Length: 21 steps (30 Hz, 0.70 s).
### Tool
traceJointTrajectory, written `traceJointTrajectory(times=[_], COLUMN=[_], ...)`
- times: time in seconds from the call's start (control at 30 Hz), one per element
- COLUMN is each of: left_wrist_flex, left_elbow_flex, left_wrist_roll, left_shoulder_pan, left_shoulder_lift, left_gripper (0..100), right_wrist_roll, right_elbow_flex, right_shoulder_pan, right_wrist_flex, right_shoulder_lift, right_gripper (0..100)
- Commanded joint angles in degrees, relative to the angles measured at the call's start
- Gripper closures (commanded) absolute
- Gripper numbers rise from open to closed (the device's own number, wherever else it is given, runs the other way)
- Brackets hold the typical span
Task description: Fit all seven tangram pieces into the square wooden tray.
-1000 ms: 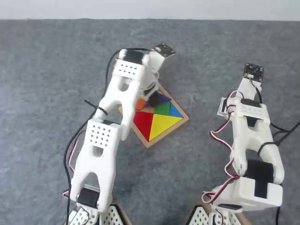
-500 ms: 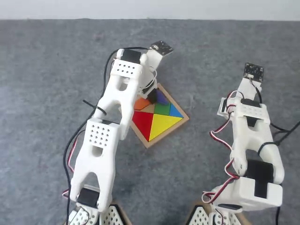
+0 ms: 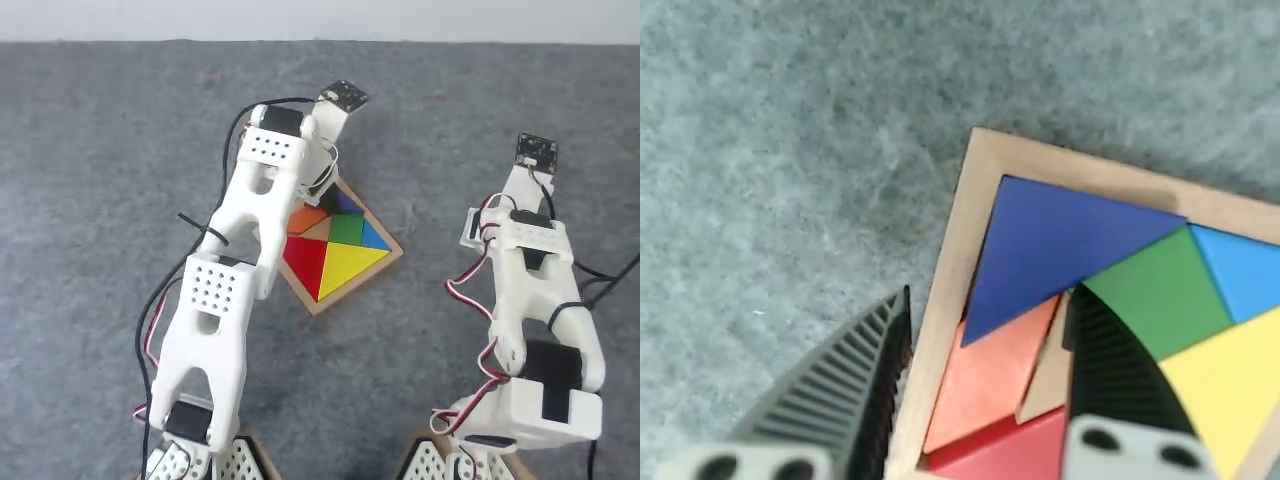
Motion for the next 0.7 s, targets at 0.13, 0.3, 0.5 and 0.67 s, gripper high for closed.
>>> traceJointTrajectory(times=[0.13,0.3,0.5,0.67], left_wrist_flex=[1.8,2.7,2.5,-0.6], left_elbow_flex=[-11.3,-12.3,-9.6,-8.0], left_wrist_roll=[2.1,2.0,1.8,1.7], left_shoulder_pan=[-1.1,-1.1,-1.0,-0.8], left_shoulder_lift=[-1.1,-1.0,-0.7,5.7], left_gripper=[76,76,76,76], right_wrist_roll=[0.7,0.7,0.7,0.7], right_elbow_flex=[-0.5,-0.5,-0.5,-0.5], right_shoulder_pan=[-0.7,-0.7,-0.7,-0.7], right_wrist_flex=[0.4,0.4,0.4,0.4], right_shoulder_lift=[-0.7,-0.7,-0.7,-0.7], right_gripper=[76.0,76.0,76.0,76.0])
